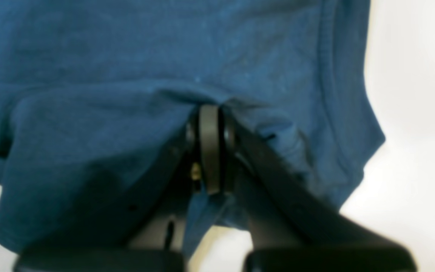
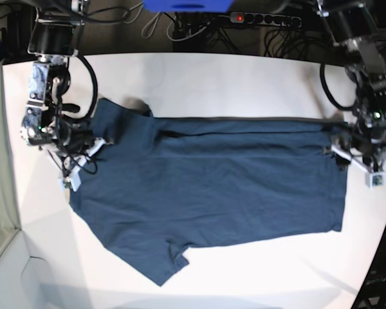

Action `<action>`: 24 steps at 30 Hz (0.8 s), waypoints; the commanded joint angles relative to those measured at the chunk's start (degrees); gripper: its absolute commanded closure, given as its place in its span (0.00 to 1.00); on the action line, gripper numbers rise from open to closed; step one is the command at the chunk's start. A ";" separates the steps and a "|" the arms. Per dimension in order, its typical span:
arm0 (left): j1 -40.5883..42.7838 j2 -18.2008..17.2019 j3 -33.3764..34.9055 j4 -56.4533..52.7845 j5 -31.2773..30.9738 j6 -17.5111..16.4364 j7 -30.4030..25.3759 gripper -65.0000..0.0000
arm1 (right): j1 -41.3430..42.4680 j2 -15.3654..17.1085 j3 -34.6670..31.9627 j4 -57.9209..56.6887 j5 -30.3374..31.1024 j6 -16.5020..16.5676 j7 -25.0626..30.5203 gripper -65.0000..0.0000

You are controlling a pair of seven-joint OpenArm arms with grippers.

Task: Layout the t-shirt on the table in an organized manner, then fold the t-shirt properly
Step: 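Release the fold and regrasp the shirt edges with both grippers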

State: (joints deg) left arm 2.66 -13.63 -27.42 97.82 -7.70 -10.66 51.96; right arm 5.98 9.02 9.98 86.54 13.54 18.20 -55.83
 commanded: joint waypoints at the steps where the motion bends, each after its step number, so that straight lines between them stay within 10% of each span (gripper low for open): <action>1: 0.47 0.57 -0.23 1.39 0.19 -0.11 -0.58 0.44 | 1.10 0.43 0.18 0.89 0.13 0.05 1.11 1.00; 11: 10.93 1.63 1.97 4.20 0.45 0.15 -0.93 0.45 | 1.10 0.35 0.18 0.89 0.13 0.05 1.11 1.00; 24: 2.84 0.57 1.88 -5.64 0.45 0.24 -1.11 0.61 | 1.19 0.70 0.18 0.80 0.04 0.05 1.11 1.00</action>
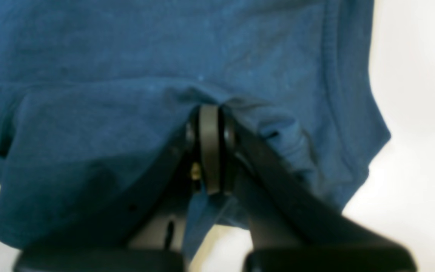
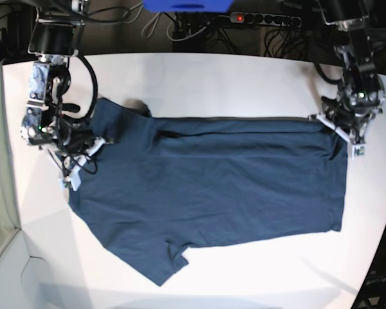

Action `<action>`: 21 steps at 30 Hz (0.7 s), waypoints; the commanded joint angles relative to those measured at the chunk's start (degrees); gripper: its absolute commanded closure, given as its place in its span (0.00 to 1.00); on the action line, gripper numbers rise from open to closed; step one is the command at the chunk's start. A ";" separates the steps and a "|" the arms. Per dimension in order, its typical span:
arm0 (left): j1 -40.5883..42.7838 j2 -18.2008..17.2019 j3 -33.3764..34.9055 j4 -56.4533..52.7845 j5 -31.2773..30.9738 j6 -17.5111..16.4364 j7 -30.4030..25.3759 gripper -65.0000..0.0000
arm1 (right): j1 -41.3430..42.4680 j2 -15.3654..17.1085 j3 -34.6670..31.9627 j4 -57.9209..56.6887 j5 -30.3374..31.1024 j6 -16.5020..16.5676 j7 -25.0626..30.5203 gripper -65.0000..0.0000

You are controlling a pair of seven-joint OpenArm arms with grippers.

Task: Layout the t-shirt on the table in an organized manner, then fold the t-shirt properly
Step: 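Release the fold and regrasp the shirt edges with both grippers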

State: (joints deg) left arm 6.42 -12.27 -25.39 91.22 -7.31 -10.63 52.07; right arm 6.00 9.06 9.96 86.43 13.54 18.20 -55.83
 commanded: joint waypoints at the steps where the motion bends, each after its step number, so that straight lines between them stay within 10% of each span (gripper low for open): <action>1: -2.85 -0.61 -0.24 0.78 0.06 0.22 -1.22 0.61 | 1.17 0.65 0.20 0.91 0.04 0.05 1.11 1.00; 11: -15.16 -0.43 -0.33 3.42 -0.03 0.30 -0.60 0.61 | 0.81 0.65 0.20 0.91 0.04 0.05 1.02 1.00; 21: -1.71 -0.87 -1.65 5.70 0.06 0.04 -1.22 0.60 | 1.08 0.65 0.20 1.26 0.04 0.05 0.84 1.00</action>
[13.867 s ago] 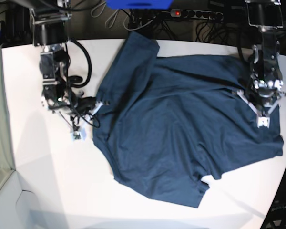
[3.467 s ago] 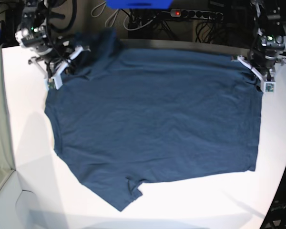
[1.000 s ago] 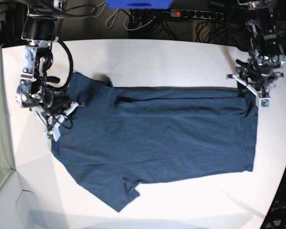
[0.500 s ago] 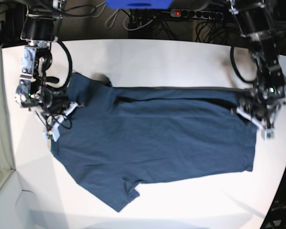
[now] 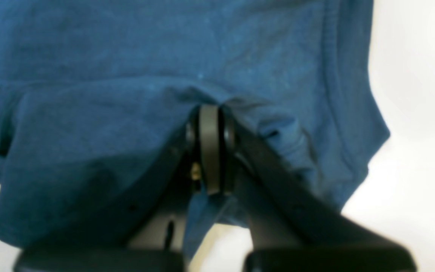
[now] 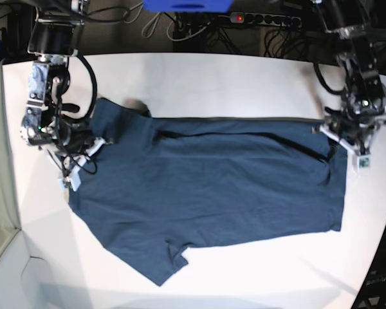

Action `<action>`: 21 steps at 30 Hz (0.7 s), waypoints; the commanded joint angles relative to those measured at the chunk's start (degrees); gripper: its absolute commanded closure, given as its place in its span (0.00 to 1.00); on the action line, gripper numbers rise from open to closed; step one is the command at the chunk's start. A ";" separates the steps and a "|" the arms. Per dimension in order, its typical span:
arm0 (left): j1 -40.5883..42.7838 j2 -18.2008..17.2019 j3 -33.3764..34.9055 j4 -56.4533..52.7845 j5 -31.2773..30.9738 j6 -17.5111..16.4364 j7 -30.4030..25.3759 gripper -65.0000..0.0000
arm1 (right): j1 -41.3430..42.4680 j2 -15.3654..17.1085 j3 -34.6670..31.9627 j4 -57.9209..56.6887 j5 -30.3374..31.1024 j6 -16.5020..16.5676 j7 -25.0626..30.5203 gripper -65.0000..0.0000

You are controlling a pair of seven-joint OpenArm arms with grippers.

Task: Layout the t-shirt on the table in an organized manner, then fold the t-shirt properly
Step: 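Release the fold and regrasp the shirt edges with both grippers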

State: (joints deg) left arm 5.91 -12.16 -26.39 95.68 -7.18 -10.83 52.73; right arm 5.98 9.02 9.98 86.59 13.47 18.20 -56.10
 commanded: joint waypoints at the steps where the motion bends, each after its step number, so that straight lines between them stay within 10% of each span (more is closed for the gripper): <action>1: -0.24 -0.63 -2.05 1.24 -0.07 0.15 -1.87 0.57 | 1.10 0.70 0.18 1.11 0.11 0.05 0.93 1.00; 8: -0.24 -0.28 -7.23 -0.51 -0.60 -0.03 -1.96 0.31 | 1.01 0.70 0.18 0.84 0.11 0.05 1.28 1.00; 21: -3.76 1.75 -3.45 -8.95 -0.16 -0.03 -8.29 0.31 | 0.57 0.70 0.18 0.84 0.11 0.05 1.02 1.00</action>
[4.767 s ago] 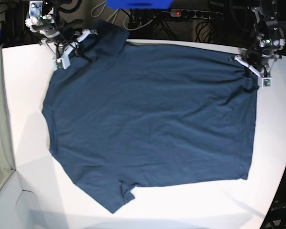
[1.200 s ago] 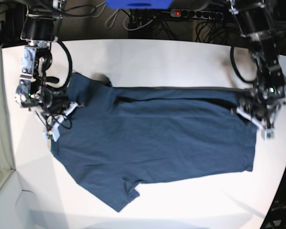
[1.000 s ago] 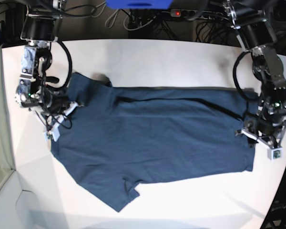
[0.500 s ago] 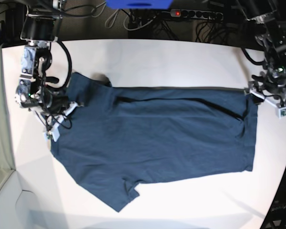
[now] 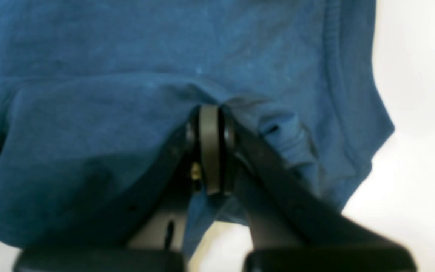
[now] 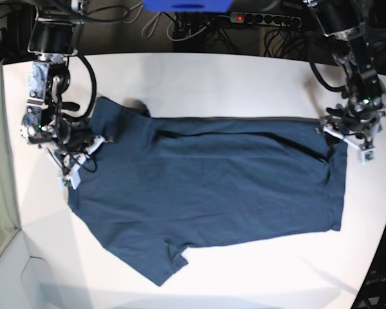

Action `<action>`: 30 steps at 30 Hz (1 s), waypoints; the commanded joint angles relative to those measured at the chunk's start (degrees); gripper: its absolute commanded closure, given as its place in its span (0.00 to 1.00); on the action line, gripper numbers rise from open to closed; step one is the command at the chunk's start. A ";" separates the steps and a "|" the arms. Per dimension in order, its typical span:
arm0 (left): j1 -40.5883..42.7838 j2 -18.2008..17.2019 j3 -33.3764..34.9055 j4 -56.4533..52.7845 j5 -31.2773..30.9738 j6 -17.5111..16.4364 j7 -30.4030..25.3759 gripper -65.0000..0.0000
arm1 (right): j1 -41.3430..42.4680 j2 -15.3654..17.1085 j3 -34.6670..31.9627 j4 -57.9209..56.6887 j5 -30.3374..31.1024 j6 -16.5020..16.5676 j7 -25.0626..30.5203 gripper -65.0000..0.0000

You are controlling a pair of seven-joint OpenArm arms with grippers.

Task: Layout the t-shirt on the table in an organized manner, then fold the t-shirt properly
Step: 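Release the fold and regrasp the shirt edges with both grippers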

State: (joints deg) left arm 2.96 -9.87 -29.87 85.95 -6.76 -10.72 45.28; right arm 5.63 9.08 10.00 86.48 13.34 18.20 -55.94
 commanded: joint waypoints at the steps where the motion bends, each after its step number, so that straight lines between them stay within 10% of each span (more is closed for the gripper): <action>1: -0.81 -0.55 0.72 -0.81 -0.58 -0.14 -1.45 0.31 | 0.92 0.63 0.15 1.04 0.24 0.05 0.69 1.00; 6: -0.90 -0.64 1.43 -6.17 -0.49 -0.14 -4.44 0.34 | 0.92 0.63 0.15 1.30 0.24 0.05 0.60 1.00; 13: -0.90 -2.22 1.52 -11.45 -0.75 -0.14 -7.96 0.78 | 1.10 0.72 0.15 1.30 0.24 0.05 0.60 1.00; 21: -0.81 -2.04 1.60 -11.89 -0.58 -0.14 -8.31 0.80 | 1.01 0.72 0.24 1.39 0.41 0.05 0.43 0.99; 30: -0.81 -1.87 1.60 -11.89 -0.58 -0.14 -8.31 0.99 | -3.03 0.63 0.59 9.22 0.50 0.05 0.43 0.72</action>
State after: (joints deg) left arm 2.02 -11.57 -28.29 74.24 -8.21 -11.18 34.22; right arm 1.63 9.17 10.44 94.61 13.28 18.20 -56.75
